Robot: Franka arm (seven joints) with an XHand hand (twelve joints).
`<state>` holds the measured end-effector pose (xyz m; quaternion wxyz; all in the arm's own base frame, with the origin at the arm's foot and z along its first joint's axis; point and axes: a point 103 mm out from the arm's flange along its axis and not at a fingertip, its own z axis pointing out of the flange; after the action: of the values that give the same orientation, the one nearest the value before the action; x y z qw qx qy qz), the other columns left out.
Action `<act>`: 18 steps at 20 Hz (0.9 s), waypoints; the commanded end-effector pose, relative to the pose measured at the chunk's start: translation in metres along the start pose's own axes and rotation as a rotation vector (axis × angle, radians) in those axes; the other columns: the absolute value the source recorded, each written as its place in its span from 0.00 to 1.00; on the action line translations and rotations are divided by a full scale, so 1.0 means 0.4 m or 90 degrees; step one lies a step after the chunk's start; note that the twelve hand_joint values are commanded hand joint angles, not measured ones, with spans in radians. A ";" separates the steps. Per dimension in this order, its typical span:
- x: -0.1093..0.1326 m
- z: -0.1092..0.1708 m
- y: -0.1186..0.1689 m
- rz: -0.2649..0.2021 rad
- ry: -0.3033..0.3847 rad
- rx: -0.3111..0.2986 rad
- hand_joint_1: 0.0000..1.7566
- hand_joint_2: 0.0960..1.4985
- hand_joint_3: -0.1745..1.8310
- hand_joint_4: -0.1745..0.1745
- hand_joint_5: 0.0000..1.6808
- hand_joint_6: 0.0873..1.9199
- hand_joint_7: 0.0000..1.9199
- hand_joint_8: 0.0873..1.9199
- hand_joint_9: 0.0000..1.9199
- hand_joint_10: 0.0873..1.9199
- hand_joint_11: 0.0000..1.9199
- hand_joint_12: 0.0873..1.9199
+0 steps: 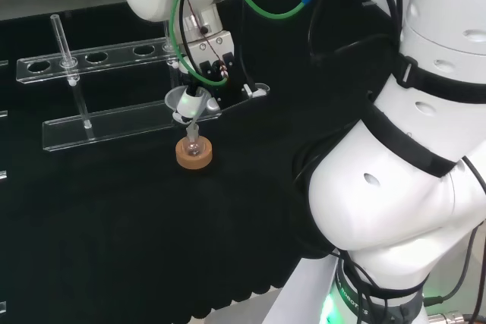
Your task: Place the funnel on the round-bottom flask.
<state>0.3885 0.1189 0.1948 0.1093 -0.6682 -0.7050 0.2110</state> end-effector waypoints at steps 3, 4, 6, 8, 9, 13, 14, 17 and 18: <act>0.006 0.001 0.003 0.007 -0.009 0.011 0.43 0.48 0.40 0.27 0.35 0.40 0.35 0.40 0.50 0.22 0.34 0.63; 0.006 0.000 0.003 0.007 -0.012 0.011 0.43 0.47 0.40 0.26 0.35 0.40 0.34 0.40 0.49 0.23 0.34 0.63; 0.008 -0.001 0.004 0.009 -0.015 0.015 0.43 0.47 0.40 0.26 0.33 0.39 0.33 0.40 0.47 0.24 0.33 0.64; 0.009 -0.001 0.005 0.010 -0.018 0.018 0.43 0.46 0.40 0.26 0.32 0.38 0.31 0.40 0.46 0.25 0.32 0.64; 0.009 -0.001 0.005 0.011 -0.021 0.020 0.43 0.46 0.40 0.26 0.31 0.37 0.31 0.40 0.45 0.26 0.31 0.64; 0.009 0.000 0.005 0.014 -0.024 0.026 0.42 0.46 0.40 0.26 0.29 0.35 0.28 0.40 0.43 0.27 0.29 0.65; 0.009 0.001 0.006 0.014 -0.026 0.028 0.42 0.46 0.40 0.26 0.29 0.34 0.27 0.40 0.42 0.27 0.28 0.65; 0.012 0.002 0.007 0.015 -0.028 0.035 0.42 0.45 0.40 0.26 0.26 0.31 0.24 0.40 0.40 0.29 0.27 0.66; 0.012 0.003 0.007 0.015 -0.028 0.038 0.42 0.45 0.40 0.26 0.25 0.29 0.23 0.40 0.39 0.29 0.26 0.66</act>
<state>0.3903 0.1232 0.1928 0.1090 -0.6687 -0.6945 0.2423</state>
